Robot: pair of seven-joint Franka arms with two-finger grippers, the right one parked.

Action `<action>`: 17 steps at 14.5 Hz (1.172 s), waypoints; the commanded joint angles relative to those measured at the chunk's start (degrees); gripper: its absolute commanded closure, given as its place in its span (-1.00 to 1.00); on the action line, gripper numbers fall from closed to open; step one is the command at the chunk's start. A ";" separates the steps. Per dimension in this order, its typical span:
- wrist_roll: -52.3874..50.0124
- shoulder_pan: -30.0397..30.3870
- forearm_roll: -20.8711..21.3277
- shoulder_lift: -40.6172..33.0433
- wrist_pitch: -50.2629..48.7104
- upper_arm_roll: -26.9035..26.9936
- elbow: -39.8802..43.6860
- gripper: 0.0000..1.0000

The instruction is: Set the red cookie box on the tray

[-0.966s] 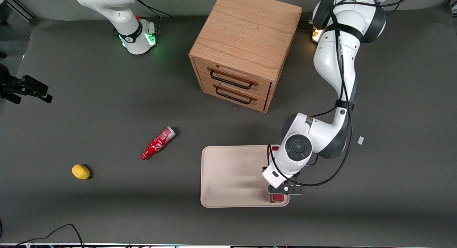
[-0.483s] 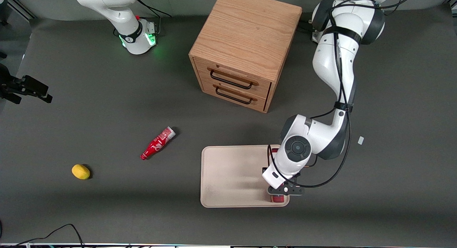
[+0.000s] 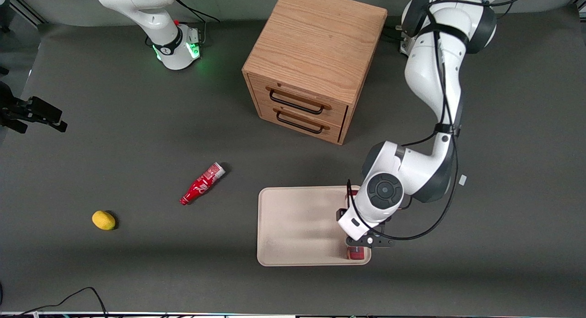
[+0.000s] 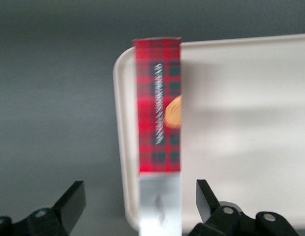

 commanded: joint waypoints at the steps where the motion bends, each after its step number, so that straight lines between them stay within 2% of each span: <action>1: 7.33 3.72 -1.80 -9.45 -9.00 0.34 -2.22 -1.00; 2: 8.31 4.96 -2.69 -12.97 -10.76 0.51 -5.19 -1.00; 6: 17.61 8.83 -2.44 -32.30 -5.17 2.62 -29.07 -1.00; 9: 24.81 10.06 -2.44 -43.38 -2.52 8.14 -42.18 -1.00; 11: 29.65 10.16 -0.43 -47.44 -4.00 11.14 -45.20 -1.00; 13: 32.22 10.16 5.10 -48.86 -7.77 12.38 -44.07 -1.00; 15: 33.10 10.42 5.65 -50.09 -9.01 14.47 -43.45 -1.00; 17: 37.48 14.35 5.04 -50.01 -10.59 13.45 -41.79 -1.00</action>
